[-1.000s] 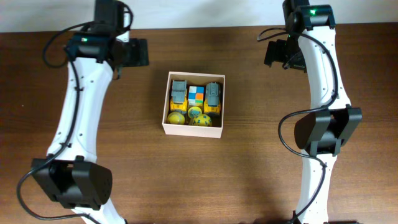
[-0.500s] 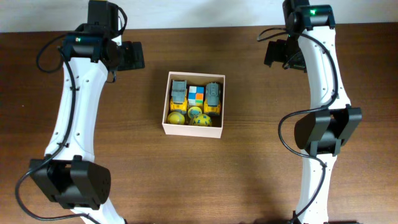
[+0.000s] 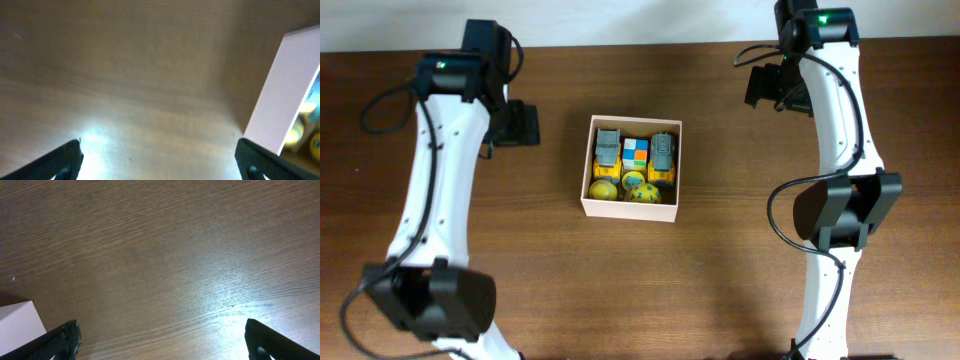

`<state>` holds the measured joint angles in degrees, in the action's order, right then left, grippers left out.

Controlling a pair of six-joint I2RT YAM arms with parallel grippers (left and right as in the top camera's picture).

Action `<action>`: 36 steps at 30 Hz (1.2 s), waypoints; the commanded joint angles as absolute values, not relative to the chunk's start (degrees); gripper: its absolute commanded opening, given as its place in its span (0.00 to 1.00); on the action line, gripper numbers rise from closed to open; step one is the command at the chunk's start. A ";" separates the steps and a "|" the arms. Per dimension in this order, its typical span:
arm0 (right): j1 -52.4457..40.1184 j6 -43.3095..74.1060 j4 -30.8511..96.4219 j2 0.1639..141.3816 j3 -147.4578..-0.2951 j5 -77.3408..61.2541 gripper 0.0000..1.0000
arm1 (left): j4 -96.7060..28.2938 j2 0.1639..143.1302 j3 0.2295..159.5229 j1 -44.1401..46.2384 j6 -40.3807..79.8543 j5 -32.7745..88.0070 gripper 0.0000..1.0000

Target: Pack container

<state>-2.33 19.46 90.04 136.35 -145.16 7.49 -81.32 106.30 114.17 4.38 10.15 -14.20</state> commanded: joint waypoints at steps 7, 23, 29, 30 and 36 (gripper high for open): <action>-2.17 19.77 90.17 135.48 -145.23 7.79 0.99 | -66.06 79.18 112.92 3.49 10.68 -16.23 0.99; -2.17 19.77 90.17 135.48 -145.23 7.77 0.99 | -26.89 38.06 58.19 -5.06 10.68 -7.16 0.99; -2.17 19.77 90.17 135.48 -145.23 7.77 0.99 | -12.82 23.99 35.66 -5.06 10.68 -3.79 0.99; -2.17 19.77 90.17 135.48 -145.23 7.77 0.99 | -11.03 21.82 32.29 -5.06 10.70 -3.75 0.99; -2.17 19.77 90.17 135.48 -145.23 7.77 0.99 | -6.83 12.32 17.91 -5.06 10.68 -1.19 0.99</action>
